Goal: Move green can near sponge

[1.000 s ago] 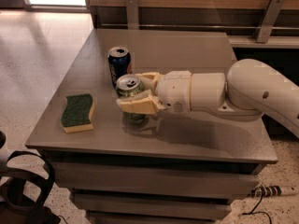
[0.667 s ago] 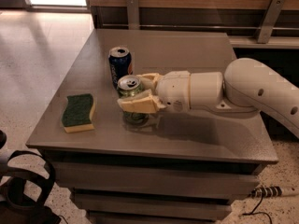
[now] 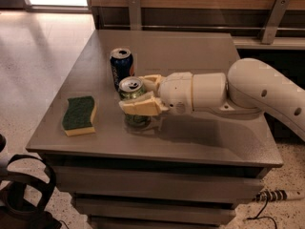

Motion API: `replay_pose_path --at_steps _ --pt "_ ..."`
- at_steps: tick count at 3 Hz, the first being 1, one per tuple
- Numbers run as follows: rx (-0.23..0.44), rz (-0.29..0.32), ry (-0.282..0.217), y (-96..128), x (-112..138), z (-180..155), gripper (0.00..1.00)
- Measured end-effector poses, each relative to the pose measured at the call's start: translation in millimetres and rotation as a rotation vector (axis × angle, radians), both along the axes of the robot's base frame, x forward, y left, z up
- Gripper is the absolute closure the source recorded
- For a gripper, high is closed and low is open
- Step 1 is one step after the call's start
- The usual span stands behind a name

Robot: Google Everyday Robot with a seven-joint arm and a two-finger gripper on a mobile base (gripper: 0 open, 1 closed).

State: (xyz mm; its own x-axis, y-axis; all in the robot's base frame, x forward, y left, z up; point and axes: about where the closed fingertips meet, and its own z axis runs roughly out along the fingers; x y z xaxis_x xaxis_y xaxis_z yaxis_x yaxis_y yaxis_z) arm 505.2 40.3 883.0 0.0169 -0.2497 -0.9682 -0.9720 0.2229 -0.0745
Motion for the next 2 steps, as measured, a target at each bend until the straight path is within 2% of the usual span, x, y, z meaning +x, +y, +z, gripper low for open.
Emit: replay_pose_path --at_steps 2 --pt "0.0 0.002 0.0 0.9 -0.4 0.2 0.17"
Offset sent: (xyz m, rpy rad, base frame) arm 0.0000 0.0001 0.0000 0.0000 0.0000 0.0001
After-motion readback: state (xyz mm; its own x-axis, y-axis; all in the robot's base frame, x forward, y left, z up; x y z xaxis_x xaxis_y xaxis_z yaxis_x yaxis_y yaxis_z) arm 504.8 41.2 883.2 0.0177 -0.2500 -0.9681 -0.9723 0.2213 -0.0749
